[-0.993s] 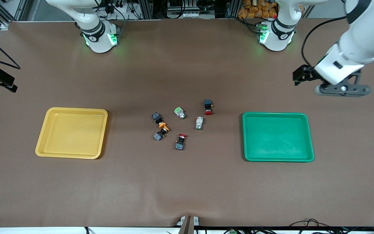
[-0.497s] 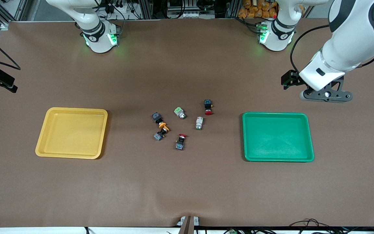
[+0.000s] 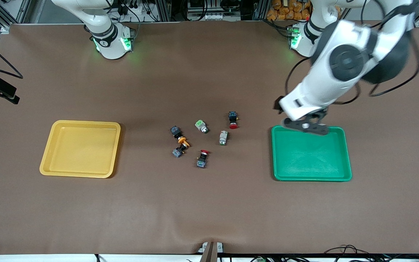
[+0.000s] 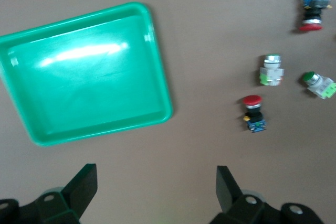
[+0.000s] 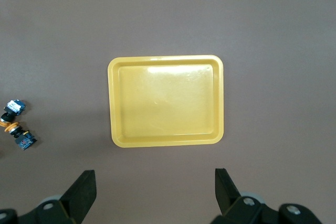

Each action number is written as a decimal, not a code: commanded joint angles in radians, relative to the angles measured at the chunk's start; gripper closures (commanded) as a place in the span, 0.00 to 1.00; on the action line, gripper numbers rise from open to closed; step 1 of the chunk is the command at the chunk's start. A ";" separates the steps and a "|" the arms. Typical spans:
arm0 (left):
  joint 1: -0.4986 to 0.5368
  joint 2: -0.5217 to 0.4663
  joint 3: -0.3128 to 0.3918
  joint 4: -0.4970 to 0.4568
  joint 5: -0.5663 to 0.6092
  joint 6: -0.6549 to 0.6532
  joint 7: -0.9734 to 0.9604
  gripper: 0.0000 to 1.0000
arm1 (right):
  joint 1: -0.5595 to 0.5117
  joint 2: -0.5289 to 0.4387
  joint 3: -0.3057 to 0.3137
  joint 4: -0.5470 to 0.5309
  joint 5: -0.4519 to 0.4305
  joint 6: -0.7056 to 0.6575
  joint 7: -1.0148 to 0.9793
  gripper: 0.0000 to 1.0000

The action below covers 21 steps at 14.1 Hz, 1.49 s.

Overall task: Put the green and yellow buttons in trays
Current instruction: 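Grasp the green-capped button with the left gripper while the right gripper reaches buttons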

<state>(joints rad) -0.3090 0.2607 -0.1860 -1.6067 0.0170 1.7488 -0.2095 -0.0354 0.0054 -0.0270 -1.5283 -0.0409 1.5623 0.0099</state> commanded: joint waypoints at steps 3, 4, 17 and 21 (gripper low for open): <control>-0.134 0.133 0.006 0.060 0.000 0.043 -0.114 0.00 | -0.009 0.054 0.015 0.019 -0.004 0.009 0.004 0.00; -0.166 0.158 0.008 0.060 0.001 0.085 -0.128 0.00 | -0.011 0.068 0.015 0.016 -0.002 0.002 0.005 0.00; -0.283 0.425 0.011 0.067 0.004 0.445 -0.358 0.00 | 0.074 0.275 0.022 0.017 -0.024 0.038 0.162 0.00; -0.282 0.446 0.013 0.067 0.000 0.486 -0.361 0.00 | 0.115 0.324 0.024 0.014 0.021 0.068 0.272 0.00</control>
<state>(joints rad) -0.5797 0.6902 -0.1834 -1.5669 0.0170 2.2199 -0.5510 0.0675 0.3007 -0.0015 -1.5298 -0.0552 1.6196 0.2233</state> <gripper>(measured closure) 0.000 0.000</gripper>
